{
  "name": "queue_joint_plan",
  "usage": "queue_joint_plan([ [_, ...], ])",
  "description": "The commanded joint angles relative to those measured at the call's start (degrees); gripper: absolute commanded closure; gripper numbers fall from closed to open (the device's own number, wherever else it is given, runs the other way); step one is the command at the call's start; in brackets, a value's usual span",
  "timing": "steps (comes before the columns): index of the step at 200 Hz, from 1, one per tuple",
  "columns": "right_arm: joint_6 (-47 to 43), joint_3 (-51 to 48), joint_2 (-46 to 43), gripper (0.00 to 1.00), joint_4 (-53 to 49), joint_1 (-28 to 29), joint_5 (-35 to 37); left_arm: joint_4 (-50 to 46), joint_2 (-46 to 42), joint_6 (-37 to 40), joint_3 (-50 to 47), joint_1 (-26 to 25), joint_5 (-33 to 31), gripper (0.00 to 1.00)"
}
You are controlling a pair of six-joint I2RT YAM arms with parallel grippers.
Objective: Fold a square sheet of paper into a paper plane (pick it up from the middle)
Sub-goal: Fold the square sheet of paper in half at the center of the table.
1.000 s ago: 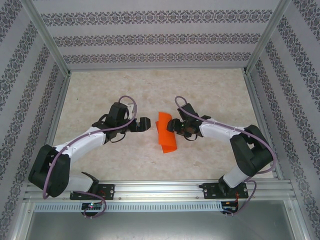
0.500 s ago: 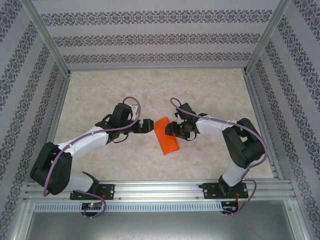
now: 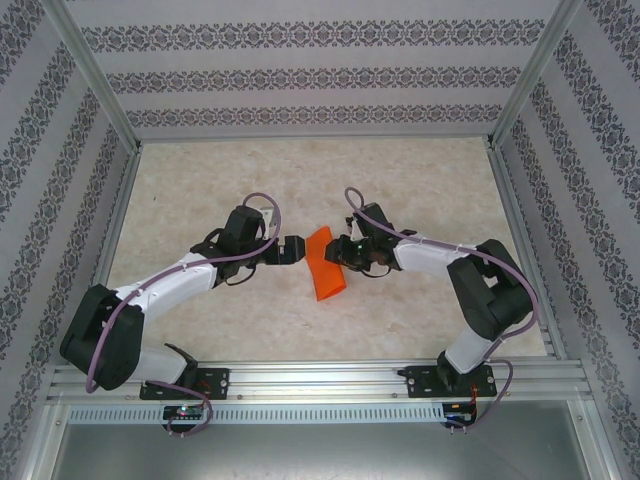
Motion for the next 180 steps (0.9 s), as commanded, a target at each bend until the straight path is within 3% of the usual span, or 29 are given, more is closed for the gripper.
queue_joint_plan([
  [1, 9.79, -2.58, -3.29, 0.64, 11.58, 0.85, 0.32, -1.69, -2.5, 0.46, 1.36, -0.72, -4.53, 0.0],
  [50, 21.56, -5.63, -2.45, 0.64, 27.29, 3.76, 3.2, -2.17, -4.18, 0.53, 1.58, -0.78, -6.77, 0.0],
  [83, 25.94, -6.05, 0.87, 0.64, 32.32, 5.75, 6.73, -1.69, -4.62, 0.42, 1.22, -0.76, -6.54, 0.0],
  [122, 26.48, -7.5, 4.85, 0.64, 30.59, 6.6, 9.82, -2.0, -3.73, 0.73, 1.55, -0.75, -5.23, 0.0],
  [157, 22.48, -7.69, 4.83, 0.62, 22.85, 6.93, 11.85, -1.84, -3.96, 0.46, 1.1, -0.7, -4.99, 0.0],
  [180, 18.18, -5.4, 3.65, 0.55, 12.62, 6.87, 14.85, -2.0, -3.94, 0.37, 0.98, -0.74, -4.84, 0.0],
])
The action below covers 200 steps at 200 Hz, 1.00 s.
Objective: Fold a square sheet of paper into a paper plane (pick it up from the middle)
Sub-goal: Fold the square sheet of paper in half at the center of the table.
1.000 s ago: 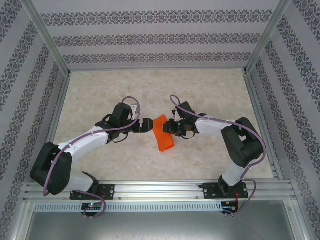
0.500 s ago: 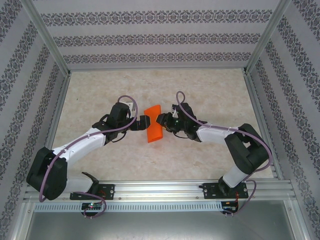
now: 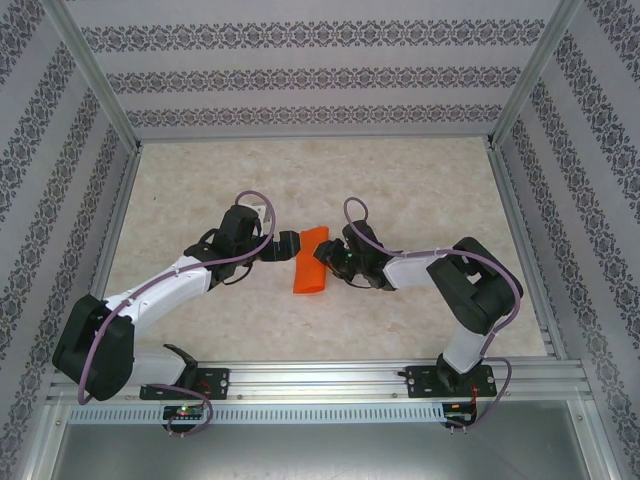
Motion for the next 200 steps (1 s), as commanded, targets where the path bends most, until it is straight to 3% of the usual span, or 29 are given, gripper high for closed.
queue_joint_plan([
  [1, -5.26, 2.2, -1.15, 0.55, -9.83, 0.48, 4.61, -0.87, -0.52, 0.37, 0.96, -0.72, 0.36, 0.0],
  [39, -10.42, 4.92, -4.1, 0.45, -19.58, 0.52, 9.4, -1.05, -0.58, 0.57, 0.97, -0.74, 0.37, 0.0],
  [84, -16.29, 9.22, -3.64, 0.45, -27.93, 0.55, 10.25, -1.17, -0.18, 0.72, 1.42, -0.7, 0.81, 0.0],
  [141, -17.25, 12.49, -0.88, 0.44, -30.32, 1.0, 10.17, 0.47, 0.72, -0.36, 1.3, -0.71, 2.57, 0.02],
  [166, -17.24, 14.13, 0.62, 0.43, -30.77, 1.91, 9.86, 0.01, 0.31, -2.99, 0.54, -0.63, -1.4, 0.06],
  [200, -16.66, 14.99, 1.8, 0.43, -32.59, 2.38, 11.35, -0.25, 0.8, -3.42, 0.77, -0.61, -1.88, 0.07],
])
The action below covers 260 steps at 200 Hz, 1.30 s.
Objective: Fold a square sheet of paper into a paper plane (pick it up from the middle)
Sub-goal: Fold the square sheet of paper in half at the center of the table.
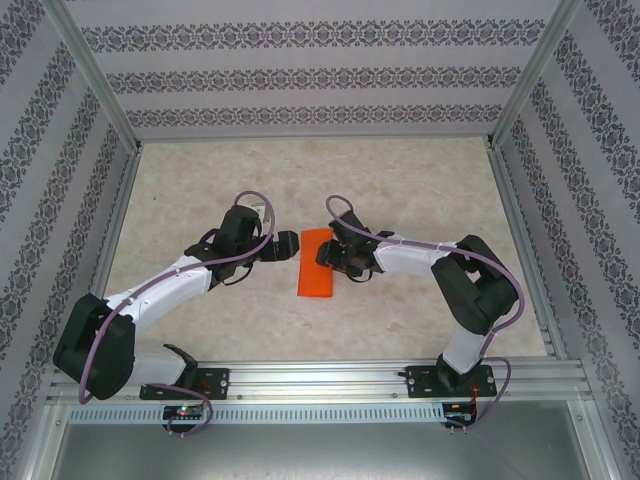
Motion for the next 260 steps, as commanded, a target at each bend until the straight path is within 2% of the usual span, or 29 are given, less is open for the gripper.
queue_joint_plan([
  [1, -0.43, 1.57, 1.44, 0.43, -2.16, 0.62, 2.13, 0.07, 0.45, -1.36, 0.84, -0.66, -1.53, 0.07],
  [36, -0.14, 2.13, 1.58, 0.44, -4.75, 0.75, 4.11, 0.05, 0.42, -1.4, 0.71, -0.65, -1.46, 0.07],
  [86, 4.1, 0.24, 0.94, 0.44, 1.15, 0.39, 3.0, 0.37, 1.1, -1.36, 0.82, -0.67, -0.6, 0.07],
  [123, 5.15, 0.83, 1.97, 0.44, 0.78, 0.48, 3.72, 0.37, 1.44, -1.05, 1.06, -0.68, -0.12, 0.08],
  [237, -3.39, 5.68, 4.34, 0.43, -5.9, 0.81, 0.74, 0.72, 2.4, -0.61, 1.52, -0.66, 0.6, 0.09],
  [260, -2.58, 5.46, 4.22, 0.43, -6.71, 0.61, 2.28, 0.56, 2.77, -0.74, 1.67, -0.66, 0.74, 0.09],
])
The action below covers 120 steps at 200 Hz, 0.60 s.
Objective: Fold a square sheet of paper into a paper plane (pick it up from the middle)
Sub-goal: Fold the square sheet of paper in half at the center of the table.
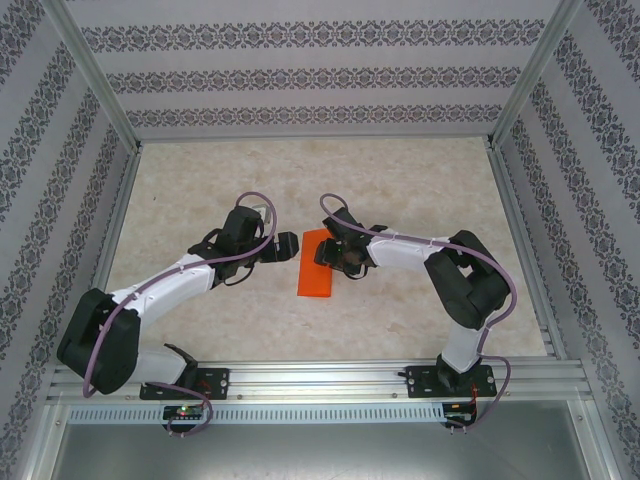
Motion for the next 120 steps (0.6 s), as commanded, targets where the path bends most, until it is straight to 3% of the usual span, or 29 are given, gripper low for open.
queue_joint_plan([
  [1, -1.03, 0.71, 1.22, 0.43, -1.15, 0.34, 0.91, 0.6, 0.71, -0.12, 1.7, -0.68, 0.94, 0.09],
  [120, 1.0, 1.35, 4.07, 0.43, -0.76, 0.41, 0.67, 0.22, 0.94, 0.03, 1.89, -0.69, 1.43, 0.09],
])
